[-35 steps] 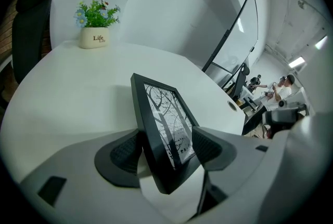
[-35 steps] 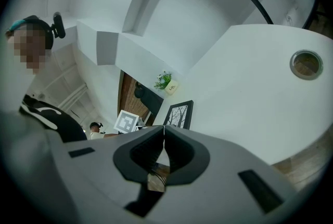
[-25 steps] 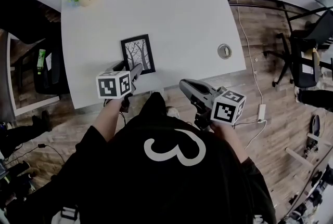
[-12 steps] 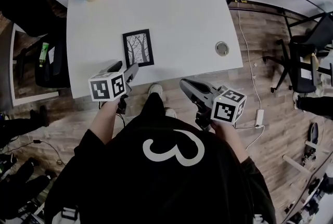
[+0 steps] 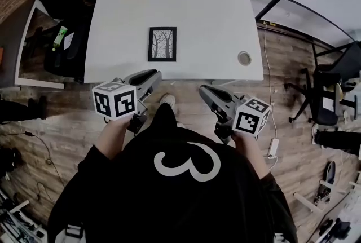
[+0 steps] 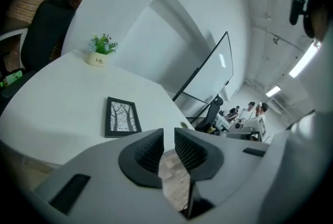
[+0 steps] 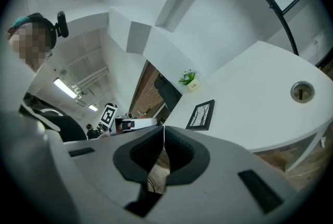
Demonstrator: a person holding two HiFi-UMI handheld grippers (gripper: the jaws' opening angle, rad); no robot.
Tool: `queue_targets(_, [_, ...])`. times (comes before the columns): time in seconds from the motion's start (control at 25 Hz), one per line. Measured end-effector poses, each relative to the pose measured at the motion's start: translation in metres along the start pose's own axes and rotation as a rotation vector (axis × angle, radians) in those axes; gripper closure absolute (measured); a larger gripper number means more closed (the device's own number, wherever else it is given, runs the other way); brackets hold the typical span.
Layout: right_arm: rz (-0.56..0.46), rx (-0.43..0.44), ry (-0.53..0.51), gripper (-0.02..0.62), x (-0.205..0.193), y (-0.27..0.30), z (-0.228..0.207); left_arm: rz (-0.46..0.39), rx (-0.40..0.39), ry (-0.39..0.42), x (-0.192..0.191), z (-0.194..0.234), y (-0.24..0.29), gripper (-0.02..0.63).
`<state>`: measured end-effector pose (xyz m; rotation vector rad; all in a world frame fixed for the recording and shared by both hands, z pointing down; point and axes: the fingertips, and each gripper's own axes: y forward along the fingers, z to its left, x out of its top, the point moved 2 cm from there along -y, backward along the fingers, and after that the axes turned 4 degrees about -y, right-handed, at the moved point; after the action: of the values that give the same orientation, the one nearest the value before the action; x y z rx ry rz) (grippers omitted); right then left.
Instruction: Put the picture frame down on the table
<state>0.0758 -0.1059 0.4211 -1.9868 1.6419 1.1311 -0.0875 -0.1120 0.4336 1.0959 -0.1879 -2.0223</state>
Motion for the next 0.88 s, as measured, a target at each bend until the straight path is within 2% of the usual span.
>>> queue_targets(0.2, [0.009,0.045,-0.044,0.571,-0.004,-0.007,0.024,-0.022,-0.131,0.018,-0.015,-0.052,-0.02,0.563])
queue_targets(0.44, [-0.004,0.109,-0.09,0.571,-0.003,-0.009,0.049,-0.044,-0.245,0.024,-0.026,-0.092,-0.04,0.589])
queue_targets(0.72, [0.003,0.168,-0.159,0.572,-0.011,-0.01,0.077,-0.051,-0.268,0.03,-0.041,-0.103,-0.054,0.591])
queue_targets(0.88, [-0.008,0.151,-0.162,0.572,-0.011,-0.011,0.079,-0.046,-0.288,0.029,-0.042,-0.106,-0.056,0.591])
